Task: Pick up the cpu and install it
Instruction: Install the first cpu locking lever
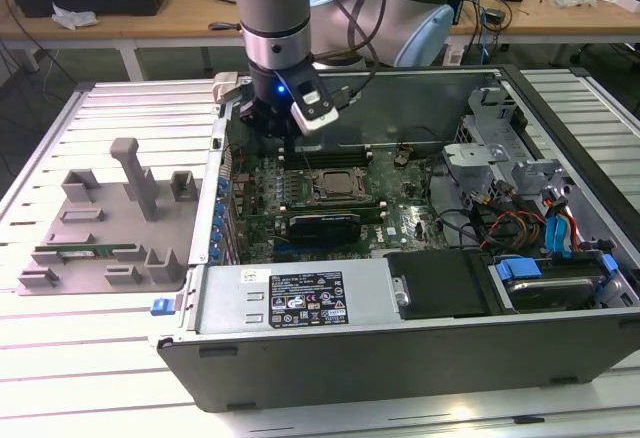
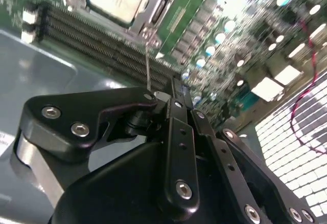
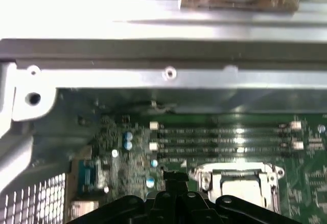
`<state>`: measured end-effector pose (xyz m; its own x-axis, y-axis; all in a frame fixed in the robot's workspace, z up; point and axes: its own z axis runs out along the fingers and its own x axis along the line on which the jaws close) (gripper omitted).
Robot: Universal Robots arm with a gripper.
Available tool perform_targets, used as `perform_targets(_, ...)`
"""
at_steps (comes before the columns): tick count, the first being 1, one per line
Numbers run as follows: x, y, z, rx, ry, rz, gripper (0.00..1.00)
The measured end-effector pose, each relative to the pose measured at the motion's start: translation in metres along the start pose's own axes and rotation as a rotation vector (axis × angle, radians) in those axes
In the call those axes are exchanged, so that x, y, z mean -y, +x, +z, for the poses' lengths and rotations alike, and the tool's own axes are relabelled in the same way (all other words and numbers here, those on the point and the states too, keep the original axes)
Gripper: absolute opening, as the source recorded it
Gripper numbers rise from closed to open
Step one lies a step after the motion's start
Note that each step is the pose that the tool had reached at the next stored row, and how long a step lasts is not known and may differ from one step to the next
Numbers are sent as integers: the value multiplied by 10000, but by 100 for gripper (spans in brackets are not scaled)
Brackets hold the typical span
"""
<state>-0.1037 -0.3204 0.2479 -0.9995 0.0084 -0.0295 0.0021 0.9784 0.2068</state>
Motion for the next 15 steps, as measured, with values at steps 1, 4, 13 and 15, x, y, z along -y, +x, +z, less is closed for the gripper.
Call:
perform_targets(1,0,0,0,0,-61,1,11)
perform_targets(4,0,0,0,-1,-80,3,11)
perform_targets(13,-1,-257,9,-23,-81,9,11)
perform_targets(15,0,-337,11,-33,-72,8,11)
